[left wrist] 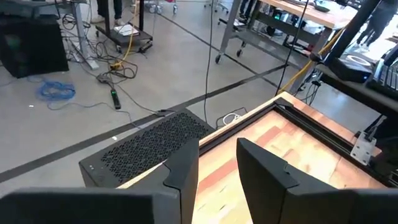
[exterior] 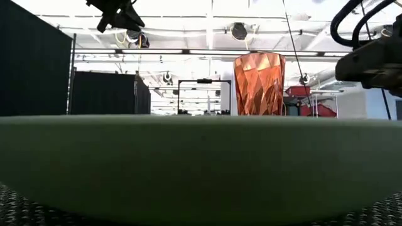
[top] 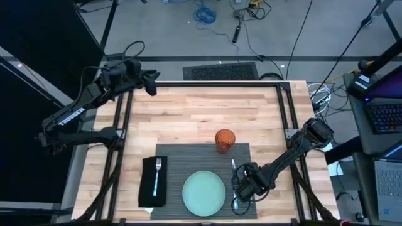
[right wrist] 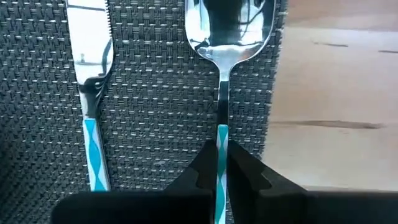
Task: Set table place
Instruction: Put the blue spoon on the gray mat to the right of the blue knife, then adjust the brown glass on the gray mat
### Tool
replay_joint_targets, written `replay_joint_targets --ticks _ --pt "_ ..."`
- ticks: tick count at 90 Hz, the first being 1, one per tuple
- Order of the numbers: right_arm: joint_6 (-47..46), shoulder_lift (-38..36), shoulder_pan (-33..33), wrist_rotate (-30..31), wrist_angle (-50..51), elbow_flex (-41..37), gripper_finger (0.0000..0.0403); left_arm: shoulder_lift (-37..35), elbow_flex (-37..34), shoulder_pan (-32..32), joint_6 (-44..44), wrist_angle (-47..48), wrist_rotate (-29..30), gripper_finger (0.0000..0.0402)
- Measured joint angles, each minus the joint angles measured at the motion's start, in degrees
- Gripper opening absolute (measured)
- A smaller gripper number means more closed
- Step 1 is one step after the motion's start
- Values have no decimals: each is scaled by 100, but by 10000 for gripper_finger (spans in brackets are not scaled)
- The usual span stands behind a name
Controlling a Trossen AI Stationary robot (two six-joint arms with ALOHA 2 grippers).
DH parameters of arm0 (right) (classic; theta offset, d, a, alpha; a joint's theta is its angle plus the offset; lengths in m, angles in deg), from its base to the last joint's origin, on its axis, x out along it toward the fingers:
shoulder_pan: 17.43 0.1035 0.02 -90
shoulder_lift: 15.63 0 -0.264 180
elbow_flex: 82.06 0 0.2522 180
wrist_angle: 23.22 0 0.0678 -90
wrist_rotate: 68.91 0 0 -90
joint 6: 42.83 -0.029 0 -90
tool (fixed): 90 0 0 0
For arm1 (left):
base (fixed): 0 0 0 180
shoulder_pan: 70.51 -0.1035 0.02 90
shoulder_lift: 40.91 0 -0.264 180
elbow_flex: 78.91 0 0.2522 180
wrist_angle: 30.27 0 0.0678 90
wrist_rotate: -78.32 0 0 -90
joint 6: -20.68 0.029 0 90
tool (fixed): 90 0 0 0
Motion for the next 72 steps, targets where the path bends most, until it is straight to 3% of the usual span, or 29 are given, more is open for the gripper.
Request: replay_joint_targets --ticks 32,72 --pt "0 0 -2 4 32 -2 7 -1 0 0 -16 0 0 93" --pt "61 -2 -2 24 -44 -2 115 -1 0 0 -133 -2 -4 93"
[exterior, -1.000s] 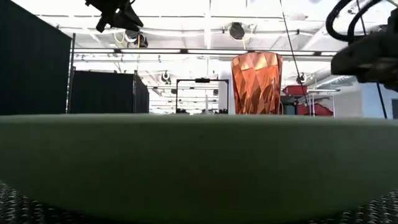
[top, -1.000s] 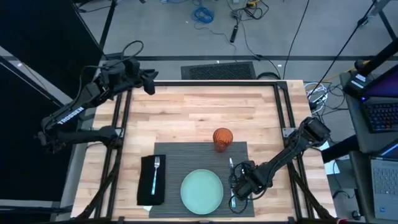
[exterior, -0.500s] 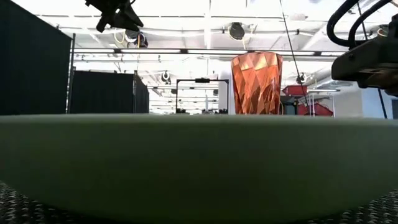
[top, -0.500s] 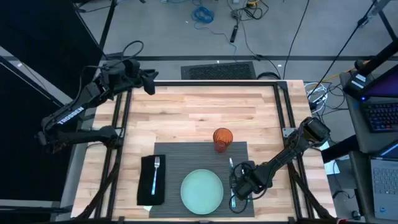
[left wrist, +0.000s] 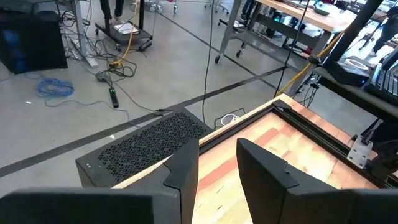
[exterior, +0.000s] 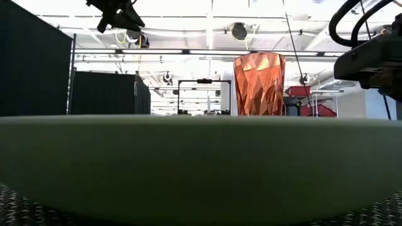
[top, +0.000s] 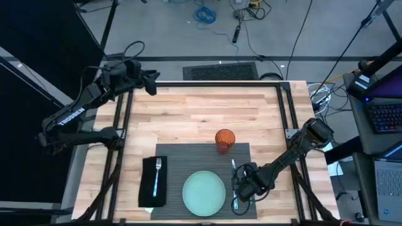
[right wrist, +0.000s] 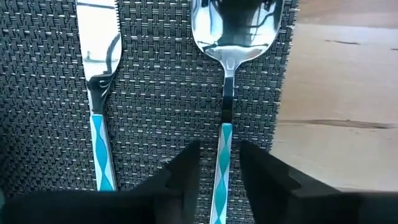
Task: Set table place
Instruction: Adjust the brown glass on the gray mat
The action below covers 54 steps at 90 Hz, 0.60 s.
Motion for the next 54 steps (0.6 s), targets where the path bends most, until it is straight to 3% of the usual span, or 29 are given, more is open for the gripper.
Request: replay_joint_targets --ticks 23,54 --pt "455 -20 -125 -22 84 0 153 0 0 0 -6 -38 2 93" --pt "1833 -794 -784 9 418 -2 160 0 0 2 -13 -65 2 93"
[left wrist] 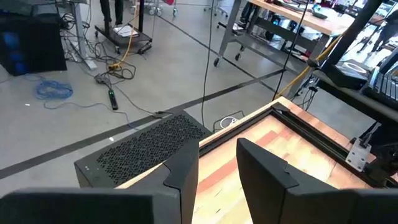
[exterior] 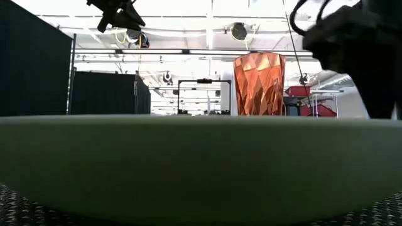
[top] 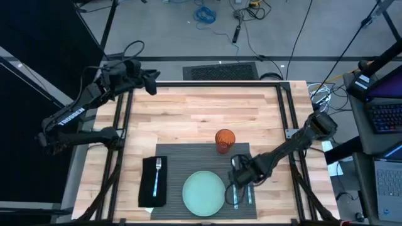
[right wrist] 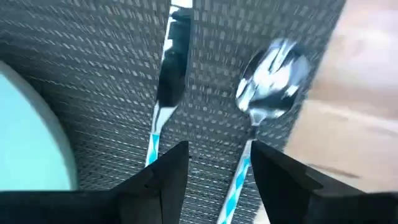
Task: Set table place
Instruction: Adjust the brown glass on the gray mat
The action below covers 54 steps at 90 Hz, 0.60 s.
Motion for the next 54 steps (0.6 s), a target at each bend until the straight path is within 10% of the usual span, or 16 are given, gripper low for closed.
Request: replay_joint_targets --ticks 54 --pt "2279 -2561 -1799 1917 586 2 160 0 0 -2 57 22 0 93"
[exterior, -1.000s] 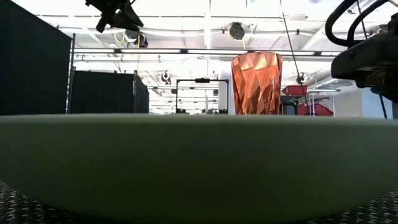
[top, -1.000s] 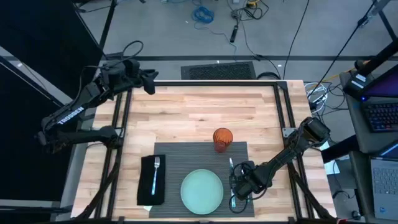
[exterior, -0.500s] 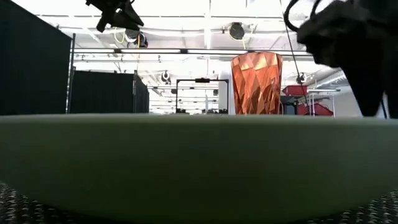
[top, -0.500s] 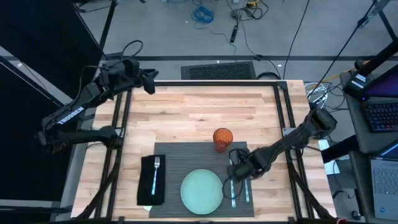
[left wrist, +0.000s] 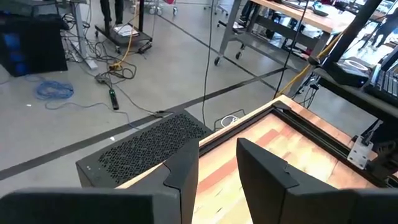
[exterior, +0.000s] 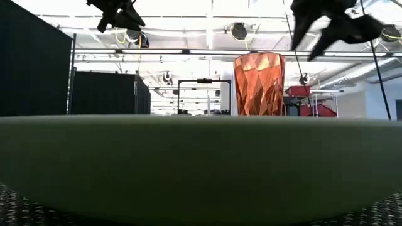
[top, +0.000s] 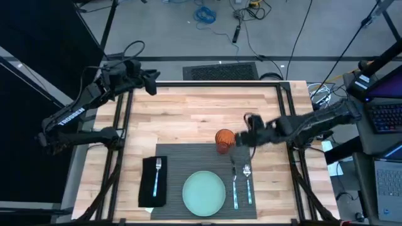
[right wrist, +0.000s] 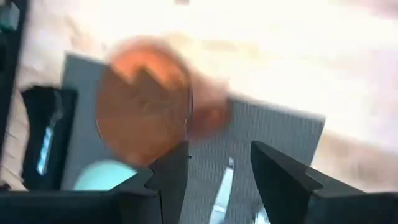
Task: Set table place
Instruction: Adjust the brown glass on the gray mat
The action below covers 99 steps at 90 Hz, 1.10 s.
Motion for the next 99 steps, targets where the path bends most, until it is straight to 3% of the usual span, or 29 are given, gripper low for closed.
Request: replay_joint_targets --ticks 26,81,91,99 --pt "1430 152 -1000 -926 -943 2 160 0 0 0 146 8 0 93" --pt "1769 1193 -1058 -1673 -956 0 157 0 0 0 293 45 0 93" --pt "1911 1376 -1058 -1846 -972 0 126 0 0 0 299 45 0 93" --pt "1964 1401 -1058 -1792 -991 0 56 0 0 0 299 45 0 93"
